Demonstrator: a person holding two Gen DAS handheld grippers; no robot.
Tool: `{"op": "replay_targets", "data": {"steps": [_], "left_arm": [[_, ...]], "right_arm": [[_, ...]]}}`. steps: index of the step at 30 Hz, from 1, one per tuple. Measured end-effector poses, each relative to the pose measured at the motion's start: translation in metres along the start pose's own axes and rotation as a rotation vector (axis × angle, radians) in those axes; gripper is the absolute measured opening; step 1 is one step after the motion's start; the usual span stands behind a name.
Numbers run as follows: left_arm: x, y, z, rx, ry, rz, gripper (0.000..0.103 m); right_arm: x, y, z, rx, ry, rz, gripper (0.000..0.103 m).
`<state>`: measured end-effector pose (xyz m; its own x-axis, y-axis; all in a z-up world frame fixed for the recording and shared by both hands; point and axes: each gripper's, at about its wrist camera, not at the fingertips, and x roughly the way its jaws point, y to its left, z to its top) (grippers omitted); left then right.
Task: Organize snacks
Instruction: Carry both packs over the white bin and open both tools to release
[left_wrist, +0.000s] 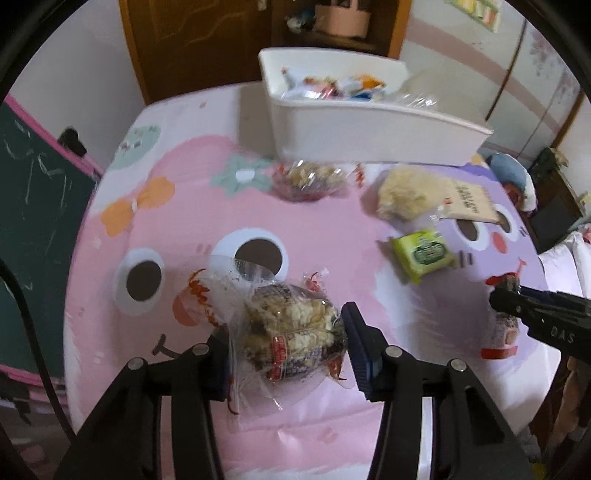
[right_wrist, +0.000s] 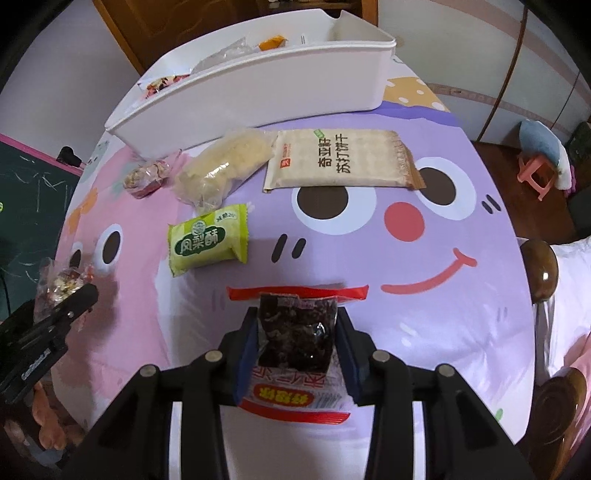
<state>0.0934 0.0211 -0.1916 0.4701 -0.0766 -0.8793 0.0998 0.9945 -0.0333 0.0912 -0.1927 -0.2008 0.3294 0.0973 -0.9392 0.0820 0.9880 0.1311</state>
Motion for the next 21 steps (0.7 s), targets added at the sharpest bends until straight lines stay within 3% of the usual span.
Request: {"op": "replay_targets", "data": {"steps": [3, 10, 15, 21], "left_arm": [[-0.021, -0.012, 0.007, 0.02, -0.028, -0.012, 0.048], [-0.084, -0.03, 0.047, 0.067, -0.181, -0.048, 0.048], [-0.13, -0.037, 0.09, 0.096, -0.293, -0.043, 0.048], [-0.183, -0.042, 0.167, 0.118, -0.43, 0.012, 0.048]], "right_arm": [[-0.016, -0.002, 0.002, 0.0, -0.039, 0.018, 0.039], [-0.068, 0.0, 0.022, -0.035, -0.152, 0.039, 0.039], [-0.128, 0.008, 0.057, -0.086, -0.304, 0.032, 0.039], [-0.203, 0.021, 0.113, -0.167, -0.52, -0.039, 0.039]]}}
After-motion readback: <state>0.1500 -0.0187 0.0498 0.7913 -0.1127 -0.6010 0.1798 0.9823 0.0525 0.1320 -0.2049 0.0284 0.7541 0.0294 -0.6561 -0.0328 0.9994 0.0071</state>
